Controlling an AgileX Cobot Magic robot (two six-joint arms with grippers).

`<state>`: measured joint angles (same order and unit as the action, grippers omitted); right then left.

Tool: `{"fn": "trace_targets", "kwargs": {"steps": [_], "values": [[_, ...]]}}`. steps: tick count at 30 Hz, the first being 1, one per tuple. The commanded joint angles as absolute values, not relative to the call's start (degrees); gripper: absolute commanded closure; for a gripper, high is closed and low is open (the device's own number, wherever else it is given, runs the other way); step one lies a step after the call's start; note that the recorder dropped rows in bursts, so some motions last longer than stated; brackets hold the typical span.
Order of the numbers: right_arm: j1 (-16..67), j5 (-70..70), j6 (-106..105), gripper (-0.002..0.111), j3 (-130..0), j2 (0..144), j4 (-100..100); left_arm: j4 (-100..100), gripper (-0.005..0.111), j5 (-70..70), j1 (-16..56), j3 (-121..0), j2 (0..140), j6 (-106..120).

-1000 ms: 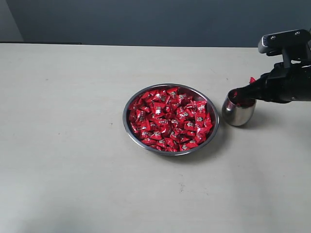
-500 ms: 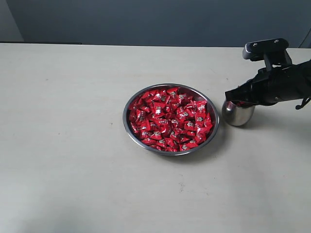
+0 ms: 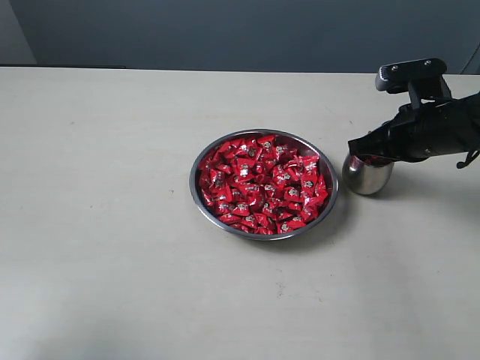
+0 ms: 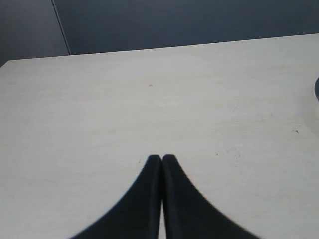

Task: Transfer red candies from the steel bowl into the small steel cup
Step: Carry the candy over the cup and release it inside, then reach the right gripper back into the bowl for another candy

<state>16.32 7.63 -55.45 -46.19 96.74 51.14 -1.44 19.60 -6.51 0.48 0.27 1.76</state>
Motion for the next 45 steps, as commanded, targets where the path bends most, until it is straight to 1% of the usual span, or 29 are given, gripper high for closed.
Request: {"fn": "trace_targets", "kwargs": {"steps": [1,3,4,5,11,17,21,22,25,26,35,45], "values": [[16.06,7.14,-55.52,0.087,-46.66,96.81,50.99,-1.55,0.106,19.31,-6.20,0.00,0.00,1.68],[16.06,7.14,-55.52,0.073,-46.66,96.81,50.99,-1.55,0.106,19.31,-6.20,0.00,0.00,1.68],[16.06,7.35,-55.52,0.068,-46.66,96.81,50.99,-1.55,0.106,19.31,-6.20,0.00,0.00,1.68],[16.06,7.65,-55.52,0.066,-46.66,96.81,50.99,-1.55,0.106,19.31,-6.20,0.00,0.00,1.68],[17.22,11.42,-55.52,0.065,-46.76,93.56,52.98,-1.55,0.106,19.31,-6.20,0.00,0.00,1.68],[25.35,14.84,-57.12,0.065,-49.00,91.79,52.98,-1.55,0.106,19.31,-6.20,0.00,0.00,1.68],[30.75,14.84,-58.36,0.065,-51.70,94.58,52.98,-1.55,0.106,19.31,-6.20,0.00,0.00,1.68],[31.27,14.94,-58.44,0.062,-52.68,95.63,52.98,-1.55,0.106,19.31,-6.20,0.00,0.00,1.68],[31.52,17.48,-58.44,0.053,-56.08,99.04,50.50,-1.55,0.106,19.31,-6.20,0.00,0.00,1.68],[31.40,17.92,-58.44,0.052,-57.15,100.38,50.13,-1.55,0.106,19.31,-6.20,0.00,0.00,1.68],[31.40,16.31,-58.44,0.053,-63.53,109.65,48.50,-1.55,0.106,19.31,-6.20,0.00,0.00,1.68],[31.31,14.65,-58.31,0.053,-68.39,115.02,46.55,-1.55,0.106,19.31,-6.20,0.00,0.00,1.68]]}}
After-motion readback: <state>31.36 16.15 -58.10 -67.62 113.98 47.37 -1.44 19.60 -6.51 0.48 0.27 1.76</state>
